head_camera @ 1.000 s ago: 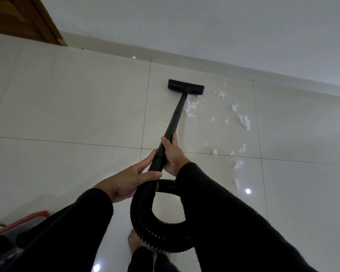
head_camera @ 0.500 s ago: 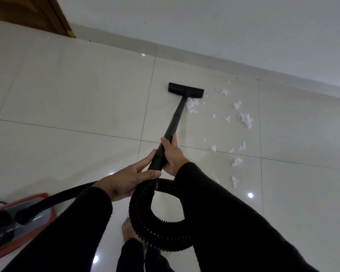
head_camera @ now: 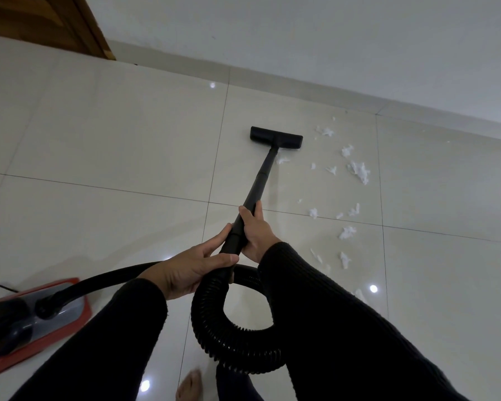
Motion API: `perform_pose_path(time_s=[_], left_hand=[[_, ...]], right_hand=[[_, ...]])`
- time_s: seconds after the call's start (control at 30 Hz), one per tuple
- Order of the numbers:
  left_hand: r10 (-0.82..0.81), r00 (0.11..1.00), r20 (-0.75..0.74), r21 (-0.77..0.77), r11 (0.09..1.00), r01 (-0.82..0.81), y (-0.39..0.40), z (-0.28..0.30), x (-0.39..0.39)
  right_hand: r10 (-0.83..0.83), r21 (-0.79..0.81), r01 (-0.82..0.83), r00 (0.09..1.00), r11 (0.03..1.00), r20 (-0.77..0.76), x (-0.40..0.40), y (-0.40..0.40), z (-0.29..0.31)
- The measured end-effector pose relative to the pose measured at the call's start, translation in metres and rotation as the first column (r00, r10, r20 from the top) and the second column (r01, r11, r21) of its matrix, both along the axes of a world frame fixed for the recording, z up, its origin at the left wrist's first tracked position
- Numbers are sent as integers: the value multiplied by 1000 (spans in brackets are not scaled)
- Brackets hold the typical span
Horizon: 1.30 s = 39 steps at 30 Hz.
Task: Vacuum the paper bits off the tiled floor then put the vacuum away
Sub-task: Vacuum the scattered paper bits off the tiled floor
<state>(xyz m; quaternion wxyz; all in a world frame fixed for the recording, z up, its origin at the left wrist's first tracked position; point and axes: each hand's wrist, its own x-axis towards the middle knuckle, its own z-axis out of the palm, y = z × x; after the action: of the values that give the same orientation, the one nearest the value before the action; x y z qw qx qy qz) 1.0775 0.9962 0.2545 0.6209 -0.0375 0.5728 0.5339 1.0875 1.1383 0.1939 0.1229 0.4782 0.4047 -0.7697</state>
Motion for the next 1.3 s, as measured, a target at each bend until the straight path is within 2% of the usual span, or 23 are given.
perform_pose_path(time_s=[0.77,1.3], left_hand=[[-81,997,12,52,995,81,-53,-6,38],[-59,998,7,63,996,59,-104,-23,105]], right_hand=[[-79,33,79,997,996,10,48,-53,-1],[-142,-17,143,989,990,29,115,-108,-20]])
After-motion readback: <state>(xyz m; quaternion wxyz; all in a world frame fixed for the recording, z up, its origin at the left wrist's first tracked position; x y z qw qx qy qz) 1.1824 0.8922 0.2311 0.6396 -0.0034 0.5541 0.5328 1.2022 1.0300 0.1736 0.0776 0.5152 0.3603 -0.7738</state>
